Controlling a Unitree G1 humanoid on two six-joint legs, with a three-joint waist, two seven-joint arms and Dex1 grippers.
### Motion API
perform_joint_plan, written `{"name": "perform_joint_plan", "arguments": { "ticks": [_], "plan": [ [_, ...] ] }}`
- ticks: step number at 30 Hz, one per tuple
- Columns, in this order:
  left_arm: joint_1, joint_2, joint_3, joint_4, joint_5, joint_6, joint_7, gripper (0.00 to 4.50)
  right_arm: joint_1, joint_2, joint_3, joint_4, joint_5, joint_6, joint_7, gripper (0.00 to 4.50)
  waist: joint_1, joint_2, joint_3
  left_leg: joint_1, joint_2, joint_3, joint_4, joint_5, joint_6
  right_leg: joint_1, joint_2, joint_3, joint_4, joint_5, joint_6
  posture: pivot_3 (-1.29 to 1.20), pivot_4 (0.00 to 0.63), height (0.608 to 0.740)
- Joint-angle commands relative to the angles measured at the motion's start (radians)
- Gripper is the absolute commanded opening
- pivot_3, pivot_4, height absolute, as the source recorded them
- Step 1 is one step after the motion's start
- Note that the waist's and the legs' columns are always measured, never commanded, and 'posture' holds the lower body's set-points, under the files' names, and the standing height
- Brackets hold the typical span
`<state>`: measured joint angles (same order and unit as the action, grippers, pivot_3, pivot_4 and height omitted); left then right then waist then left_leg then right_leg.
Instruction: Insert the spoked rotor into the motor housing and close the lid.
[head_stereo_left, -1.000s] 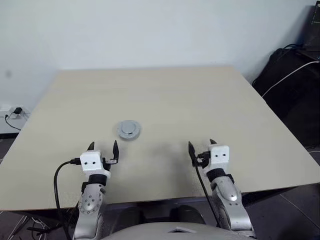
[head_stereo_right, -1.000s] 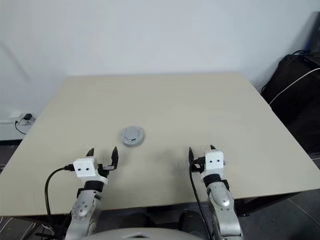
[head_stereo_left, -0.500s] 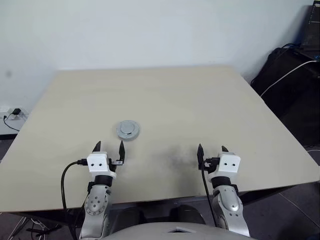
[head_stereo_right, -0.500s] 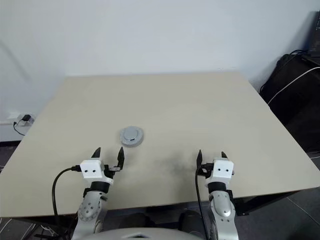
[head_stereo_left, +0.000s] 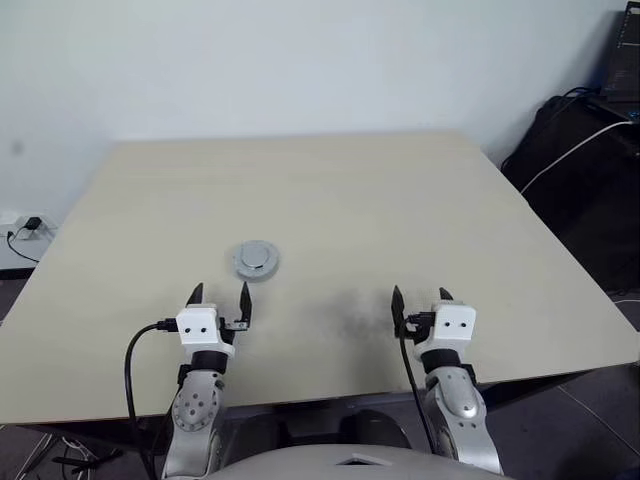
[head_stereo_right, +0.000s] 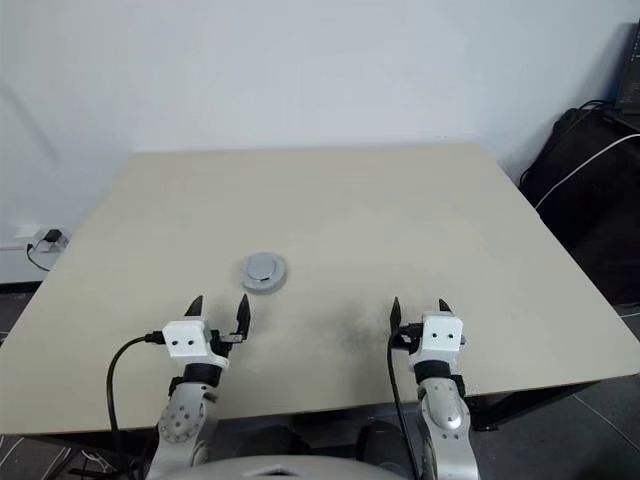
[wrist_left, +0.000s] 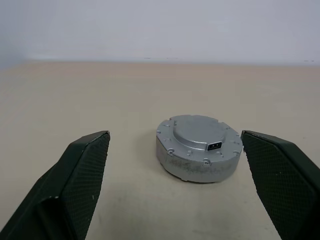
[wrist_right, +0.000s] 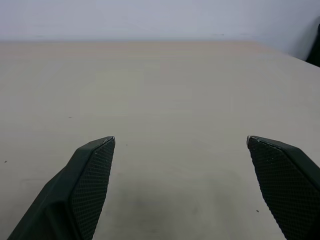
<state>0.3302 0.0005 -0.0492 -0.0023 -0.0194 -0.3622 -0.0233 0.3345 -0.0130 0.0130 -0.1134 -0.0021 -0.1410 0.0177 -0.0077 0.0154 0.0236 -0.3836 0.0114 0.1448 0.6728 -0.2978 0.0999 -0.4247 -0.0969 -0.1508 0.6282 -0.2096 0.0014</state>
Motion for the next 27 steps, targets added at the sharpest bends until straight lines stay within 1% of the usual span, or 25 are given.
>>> {"name": "perform_joint_plan", "arguments": {
  "ticks": [1,14,17,27],
  "plan": [
    [-0.01,0.001,-0.003,-0.008,0.003,-0.013,-0.011,4.46,-0.007,0.002,0.007,-0.052,-0.011,0.003,-0.006,4.5,0.0,0.0,0.0,0.0,0.0,0.0,0.0,0.0,0.0,0.0,0.0,0.0,0.0,0.0,0.0,0.0,0.0,0.74],
    [-0.043,0.01,0.006,0.007,0.005,0.003,-0.025,4.46,0.019,0.019,0.018,-0.098,-0.02,0.03,-0.02,4.5,-0.001,-0.001,-0.001,0.0,0.0,0.0,0.001,0.0,0.0,0.0,0.0,0.0,0.0,0.0,0.0,0.0,0.0,0.74],
    [-0.042,0.009,0.006,0.012,0.007,0.001,-0.024,4.46,0.02,0.019,0.024,-0.107,-0.021,0.038,-0.019,4.5,-0.001,-0.001,-0.001,0.0,0.0,0.0,0.001,0.002,-0.003,0.0,0.0,0.0,0.0,0.0,0.0,0.0,0.0,0.74],
    [-0.038,0.006,0.006,0.016,0.009,-0.003,-0.021,4.46,0.012,-0.002,0.013,-0.075,-0.013,0.025,-0.001,4.5,0.0,-0.002,-0.002,0.0,0.0,0.0,0.001,0.0,0.0,0.001,0.0,0.0,0.0,0.0,0.0,0.0,0.0,0.74]
  ]
}}
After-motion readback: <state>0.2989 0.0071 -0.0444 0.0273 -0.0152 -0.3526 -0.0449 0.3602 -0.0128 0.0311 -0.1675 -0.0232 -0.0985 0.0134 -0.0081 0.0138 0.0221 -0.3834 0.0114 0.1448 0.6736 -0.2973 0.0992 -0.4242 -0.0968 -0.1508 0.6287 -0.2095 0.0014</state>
